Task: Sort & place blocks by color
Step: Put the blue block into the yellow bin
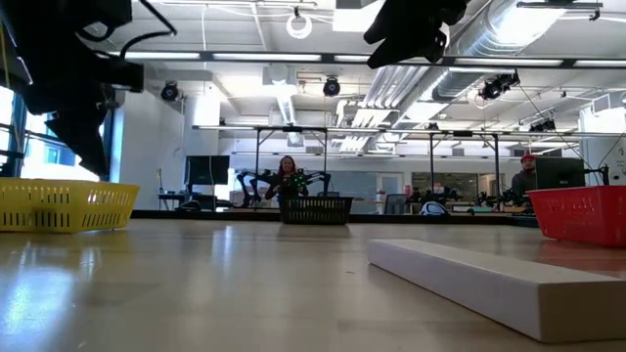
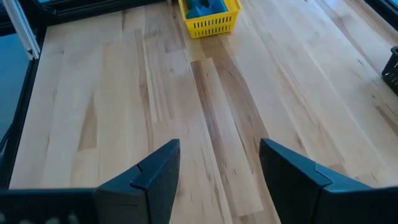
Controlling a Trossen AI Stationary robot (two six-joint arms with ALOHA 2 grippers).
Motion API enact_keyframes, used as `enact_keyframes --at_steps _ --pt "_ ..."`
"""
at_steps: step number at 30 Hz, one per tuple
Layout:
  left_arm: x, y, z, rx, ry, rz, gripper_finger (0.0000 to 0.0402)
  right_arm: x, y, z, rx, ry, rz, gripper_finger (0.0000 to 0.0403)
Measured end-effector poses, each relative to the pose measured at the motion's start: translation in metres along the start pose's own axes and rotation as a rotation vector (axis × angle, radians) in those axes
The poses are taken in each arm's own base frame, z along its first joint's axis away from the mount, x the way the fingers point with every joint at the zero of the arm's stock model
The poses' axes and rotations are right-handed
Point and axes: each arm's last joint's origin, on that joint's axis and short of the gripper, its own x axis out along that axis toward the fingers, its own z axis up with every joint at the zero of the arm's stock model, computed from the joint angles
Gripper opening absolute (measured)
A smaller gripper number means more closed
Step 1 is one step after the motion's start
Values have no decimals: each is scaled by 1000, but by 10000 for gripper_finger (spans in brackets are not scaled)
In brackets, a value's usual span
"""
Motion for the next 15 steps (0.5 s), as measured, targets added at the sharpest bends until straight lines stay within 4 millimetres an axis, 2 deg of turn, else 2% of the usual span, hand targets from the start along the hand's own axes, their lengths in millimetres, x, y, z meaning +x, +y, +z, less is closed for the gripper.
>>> enact_keyframes --at_steps 7,15 --pt "10 13 1 -129 127 102 114 0 0 0 -4 0 -1 206" --pt "21 16 5 -169 238 88 126 0 -1 -1 -6 14 -6 206"
